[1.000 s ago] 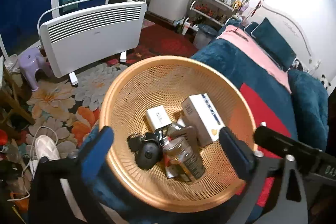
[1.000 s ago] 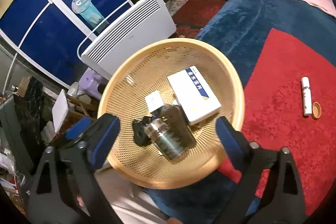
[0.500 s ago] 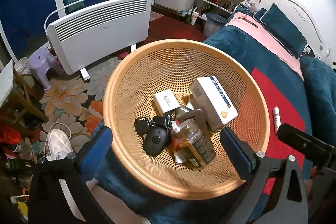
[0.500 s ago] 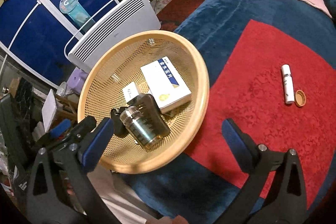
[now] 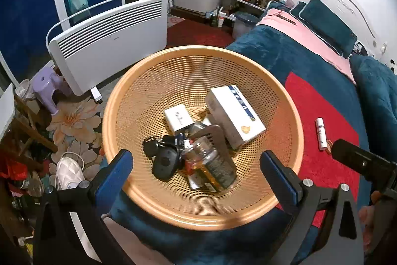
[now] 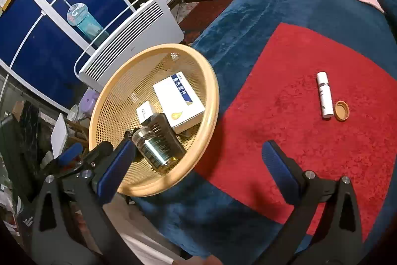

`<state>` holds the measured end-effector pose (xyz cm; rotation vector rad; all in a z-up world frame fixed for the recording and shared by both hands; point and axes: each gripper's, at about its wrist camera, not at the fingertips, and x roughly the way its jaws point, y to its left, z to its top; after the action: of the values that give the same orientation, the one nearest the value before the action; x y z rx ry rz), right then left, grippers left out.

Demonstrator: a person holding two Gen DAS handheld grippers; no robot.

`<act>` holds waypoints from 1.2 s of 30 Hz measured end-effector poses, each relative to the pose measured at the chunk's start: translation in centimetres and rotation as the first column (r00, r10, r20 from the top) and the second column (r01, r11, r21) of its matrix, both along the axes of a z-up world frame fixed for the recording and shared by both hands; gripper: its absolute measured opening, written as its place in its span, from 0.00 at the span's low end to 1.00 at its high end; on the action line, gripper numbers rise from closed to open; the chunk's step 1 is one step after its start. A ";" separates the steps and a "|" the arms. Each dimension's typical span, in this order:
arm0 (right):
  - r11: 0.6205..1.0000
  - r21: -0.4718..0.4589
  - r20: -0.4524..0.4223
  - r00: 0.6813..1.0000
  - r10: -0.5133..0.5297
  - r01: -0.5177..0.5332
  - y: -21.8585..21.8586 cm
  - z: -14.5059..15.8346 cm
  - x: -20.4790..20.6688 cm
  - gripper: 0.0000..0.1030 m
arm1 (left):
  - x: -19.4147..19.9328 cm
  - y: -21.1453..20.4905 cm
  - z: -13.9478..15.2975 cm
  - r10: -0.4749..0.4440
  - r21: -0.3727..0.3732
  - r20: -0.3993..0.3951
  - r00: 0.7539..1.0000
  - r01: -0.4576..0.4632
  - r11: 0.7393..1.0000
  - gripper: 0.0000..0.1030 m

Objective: Organize rigid objects
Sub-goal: 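Move both open grippers back over the white tube and gold lid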

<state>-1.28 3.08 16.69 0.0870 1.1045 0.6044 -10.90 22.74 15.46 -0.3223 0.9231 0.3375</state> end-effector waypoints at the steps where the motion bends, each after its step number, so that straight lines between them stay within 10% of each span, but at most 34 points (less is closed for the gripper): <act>1: 1.000 0.002 0.001 1.000 -0.004 0.004 -0.3 0.0 0.0 1.00 | 0.1 -0.3 0.0 -0.005 0.003 -0.002 1.000 0.005 1.000 0.99; 36: 0.961 -0.008 -0.058 0.959 -0.278 0.278 -14.4 -2.2 5.0 1.00 | 8.5 -13.4 -0.3 -0.316 0.013 -0.042 0.948 0.317 0.948 0.99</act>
<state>3.73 -11.31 14.49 0.2574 1.1245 0.3513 -2.44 9.32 15.12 -0.1454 0.9932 0.0564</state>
